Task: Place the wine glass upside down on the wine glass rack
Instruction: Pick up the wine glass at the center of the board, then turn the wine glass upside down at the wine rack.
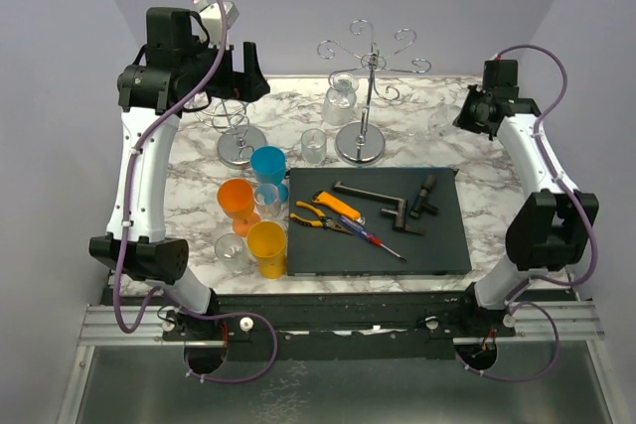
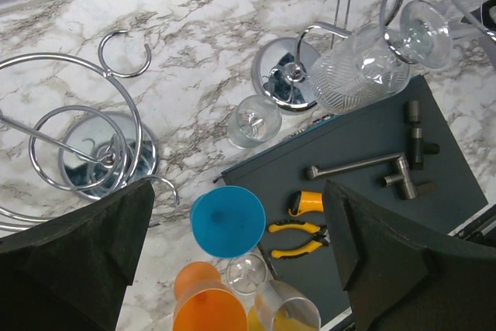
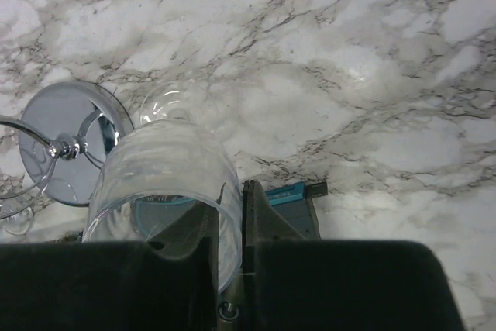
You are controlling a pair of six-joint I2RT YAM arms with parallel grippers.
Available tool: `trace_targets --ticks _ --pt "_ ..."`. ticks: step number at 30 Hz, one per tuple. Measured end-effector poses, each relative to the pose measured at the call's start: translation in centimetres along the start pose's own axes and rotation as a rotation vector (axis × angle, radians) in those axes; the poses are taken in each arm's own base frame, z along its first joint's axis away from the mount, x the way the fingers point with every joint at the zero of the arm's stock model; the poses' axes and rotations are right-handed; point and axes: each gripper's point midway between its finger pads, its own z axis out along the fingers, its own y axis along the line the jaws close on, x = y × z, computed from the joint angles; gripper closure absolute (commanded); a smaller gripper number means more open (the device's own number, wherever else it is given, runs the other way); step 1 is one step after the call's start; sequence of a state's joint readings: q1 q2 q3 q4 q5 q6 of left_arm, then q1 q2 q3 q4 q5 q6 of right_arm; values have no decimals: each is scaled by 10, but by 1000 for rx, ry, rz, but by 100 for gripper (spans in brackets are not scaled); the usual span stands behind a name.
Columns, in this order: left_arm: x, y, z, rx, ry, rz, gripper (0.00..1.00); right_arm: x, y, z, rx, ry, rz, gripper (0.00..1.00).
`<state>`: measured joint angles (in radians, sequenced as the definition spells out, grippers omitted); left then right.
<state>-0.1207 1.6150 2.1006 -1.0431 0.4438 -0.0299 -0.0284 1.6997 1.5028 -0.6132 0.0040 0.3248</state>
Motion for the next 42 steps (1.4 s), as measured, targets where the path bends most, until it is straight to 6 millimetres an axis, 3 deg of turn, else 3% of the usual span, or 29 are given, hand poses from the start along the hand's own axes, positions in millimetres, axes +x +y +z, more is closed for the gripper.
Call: trace_targets --ticks 4,10,14,18,23,30,37,42 --pt "-8 -12 -10 38 -30 -2 5 -21 -6 -44 36 -98 -5 99" --pt "-15 -35 -25 125 -63 -21 6 -42 -8 -136 31 -270 8 99" --pt "-28 -49 -37 176 -103 4 1 -37 -9 -197 -8 -364 29 99" --pt "-44 -64 -54 225 -164 53 1 -22 -13 -246 -33 -415 39 99" --pt "-45 -75 -70 250 -243 151 1 -16 -9 -287 -82 -456 33 99" --pt "-44 -94 -77 297 -305 231 1 -26 44 -331 -382 -515 -15 99" --pt "-31 -155 -55 460 -260 290 1 -46 100 -358 -704 -543 -42 99" --pt "-18 -191 -21 523 -191 309 1 -60 124 -360 -847 -541 -44 99"
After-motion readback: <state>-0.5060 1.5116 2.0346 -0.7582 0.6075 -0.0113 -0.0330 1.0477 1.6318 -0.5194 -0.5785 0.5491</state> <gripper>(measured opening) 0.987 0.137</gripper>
